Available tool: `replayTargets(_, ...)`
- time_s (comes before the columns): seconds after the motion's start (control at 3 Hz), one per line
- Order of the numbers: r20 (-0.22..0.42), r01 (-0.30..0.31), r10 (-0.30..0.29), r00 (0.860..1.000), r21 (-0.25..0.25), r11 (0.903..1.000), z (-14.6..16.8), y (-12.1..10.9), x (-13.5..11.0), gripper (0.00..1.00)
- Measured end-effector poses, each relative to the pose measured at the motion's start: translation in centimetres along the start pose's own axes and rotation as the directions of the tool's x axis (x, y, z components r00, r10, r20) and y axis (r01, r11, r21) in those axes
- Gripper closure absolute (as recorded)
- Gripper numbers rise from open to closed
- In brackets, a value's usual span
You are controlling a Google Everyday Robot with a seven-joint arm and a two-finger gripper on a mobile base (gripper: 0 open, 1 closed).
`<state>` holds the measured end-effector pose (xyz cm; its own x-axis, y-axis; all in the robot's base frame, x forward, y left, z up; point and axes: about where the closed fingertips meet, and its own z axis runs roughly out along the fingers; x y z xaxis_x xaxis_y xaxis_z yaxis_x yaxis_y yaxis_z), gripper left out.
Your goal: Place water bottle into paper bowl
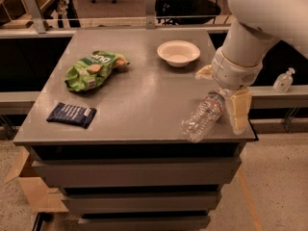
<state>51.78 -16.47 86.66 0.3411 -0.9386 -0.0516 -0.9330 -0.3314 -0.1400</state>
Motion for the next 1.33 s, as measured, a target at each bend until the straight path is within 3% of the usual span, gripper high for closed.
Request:
replayTargets(0.33, 0.005, 0.016, -0.016, 1.000, -0.035, 0.9992, 1.8, 0.3, 0.0, 0.17)
replayTargets(0.67, 0.018, 0.014, -0.013, 1.000, -0.054, 0.9985, 2.7, 0.3, 0.3, 0.41)
replayTargets(1.0, 0.025, 0.007, -0.006, 1.000, -0.058, 0.9983, 3.0, -0.4, 0.7, 0.73)
replayTargets(1.33, 0.032, -0.023, 0.023, 0.999, -0.003, 0.9997, 0.8, -2.5, 1.5, 0.96)
